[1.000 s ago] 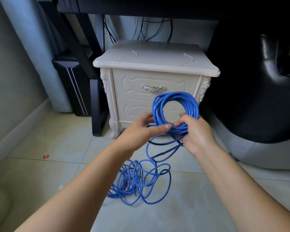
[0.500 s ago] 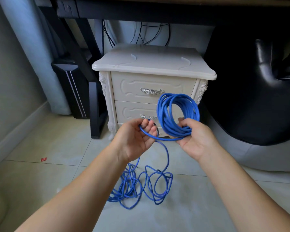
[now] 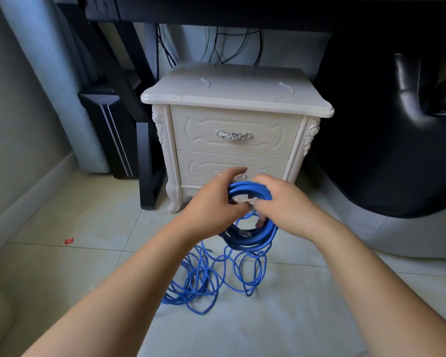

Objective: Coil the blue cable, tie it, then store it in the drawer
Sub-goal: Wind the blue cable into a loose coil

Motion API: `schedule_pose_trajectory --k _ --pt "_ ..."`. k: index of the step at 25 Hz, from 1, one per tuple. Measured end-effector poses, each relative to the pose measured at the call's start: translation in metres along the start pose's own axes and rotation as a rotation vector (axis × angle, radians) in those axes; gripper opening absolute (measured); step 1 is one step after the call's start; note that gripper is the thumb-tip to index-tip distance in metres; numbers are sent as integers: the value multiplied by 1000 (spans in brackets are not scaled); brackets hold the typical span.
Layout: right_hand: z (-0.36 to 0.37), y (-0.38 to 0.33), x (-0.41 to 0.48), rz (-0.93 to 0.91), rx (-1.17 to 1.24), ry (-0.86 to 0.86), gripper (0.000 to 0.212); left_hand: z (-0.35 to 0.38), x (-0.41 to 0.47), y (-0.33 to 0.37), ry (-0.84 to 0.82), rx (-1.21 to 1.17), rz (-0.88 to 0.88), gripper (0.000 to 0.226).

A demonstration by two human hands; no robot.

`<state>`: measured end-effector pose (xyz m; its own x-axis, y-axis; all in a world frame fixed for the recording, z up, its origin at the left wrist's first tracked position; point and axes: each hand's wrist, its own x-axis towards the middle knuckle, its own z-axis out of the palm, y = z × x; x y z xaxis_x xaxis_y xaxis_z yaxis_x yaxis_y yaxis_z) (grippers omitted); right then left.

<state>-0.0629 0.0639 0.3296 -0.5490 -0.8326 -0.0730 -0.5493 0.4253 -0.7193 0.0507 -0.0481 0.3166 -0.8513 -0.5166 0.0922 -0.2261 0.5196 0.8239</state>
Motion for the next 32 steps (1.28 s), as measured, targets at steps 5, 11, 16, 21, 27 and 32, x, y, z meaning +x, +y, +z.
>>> schedule_pose_trajectory --k 5,11,16,21,27,32 --pt "6 2 0 -5 230 148 19 7 7 3 213 -263 -153 5" --pt "47 2 1 217 947 169 22 17 12 -1 458 -828 -413 18" --pt "50 7 9 296 958 385 13 23 14 -9 299 -778 -476 13" --pt "19 8 13 240 727 256 16 -5 14 -6 79 -808 -402 26" --pt "0 -2 3 48 155 -28 25 -9 6 -2 -65 -414 -108 50" --pt "4 -5 2 -4 64 79 21 4 4 2 77 -19 -57 19"
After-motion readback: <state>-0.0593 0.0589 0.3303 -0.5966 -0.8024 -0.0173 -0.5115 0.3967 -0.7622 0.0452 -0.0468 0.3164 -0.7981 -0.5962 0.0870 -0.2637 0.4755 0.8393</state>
